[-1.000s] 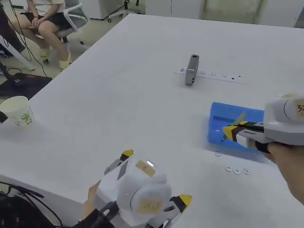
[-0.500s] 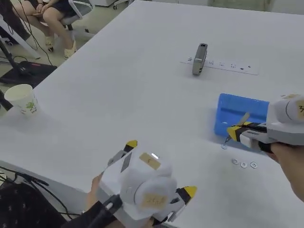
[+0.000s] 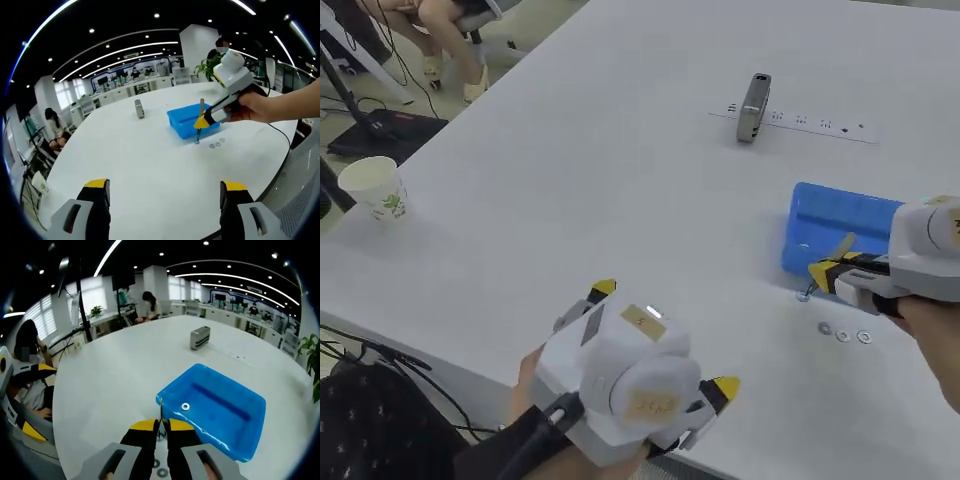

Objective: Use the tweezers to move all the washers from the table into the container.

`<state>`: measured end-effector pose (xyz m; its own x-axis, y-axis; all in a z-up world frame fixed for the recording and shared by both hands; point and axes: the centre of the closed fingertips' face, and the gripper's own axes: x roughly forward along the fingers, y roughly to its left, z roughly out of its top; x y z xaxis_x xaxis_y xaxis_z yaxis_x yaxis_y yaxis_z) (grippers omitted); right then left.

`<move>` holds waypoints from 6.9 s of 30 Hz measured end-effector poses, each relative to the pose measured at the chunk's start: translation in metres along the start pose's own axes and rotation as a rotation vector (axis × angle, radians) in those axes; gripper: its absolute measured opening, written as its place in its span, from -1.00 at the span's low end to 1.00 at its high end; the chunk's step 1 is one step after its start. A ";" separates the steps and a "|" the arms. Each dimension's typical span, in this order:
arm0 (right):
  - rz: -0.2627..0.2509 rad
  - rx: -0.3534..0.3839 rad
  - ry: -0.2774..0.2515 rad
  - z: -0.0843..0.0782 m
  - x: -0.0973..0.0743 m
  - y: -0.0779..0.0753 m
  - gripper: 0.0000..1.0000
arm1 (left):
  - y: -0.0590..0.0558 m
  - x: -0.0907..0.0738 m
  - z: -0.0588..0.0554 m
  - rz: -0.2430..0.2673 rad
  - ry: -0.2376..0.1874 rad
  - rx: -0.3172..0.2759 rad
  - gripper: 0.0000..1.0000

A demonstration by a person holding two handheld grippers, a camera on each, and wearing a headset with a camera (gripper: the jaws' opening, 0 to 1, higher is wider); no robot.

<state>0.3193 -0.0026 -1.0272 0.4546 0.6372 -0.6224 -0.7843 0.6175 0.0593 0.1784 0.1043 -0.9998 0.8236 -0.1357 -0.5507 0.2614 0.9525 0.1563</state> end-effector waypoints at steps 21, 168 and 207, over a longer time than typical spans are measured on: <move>-0.002 0.008 -0.002 -0.004 0.001 -0.001 -0.95 | -0.001 0.001 -0.002 -0.002 0.014 0.011 0.85; -0.039 -0.032 0.054 0.025 0.027 -0.047 -0.95 | 0.003 0.001 -0.009 0.012 0.058 0.018 0.77; -0.058 -0.035 -0.062 0.053 -0.025 -0.031 -0.93 | 0.006 0.000 -0.002 0.033 0.016 0.020 0.84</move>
<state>0.3542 -0.0130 -0.9714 0.5243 0.6286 -0.5744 -0.7694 0.6388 -0.0033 0.1786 0.1108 -1.0003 0.8237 -0.0996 -0.5581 0.2446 0.9506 0.1913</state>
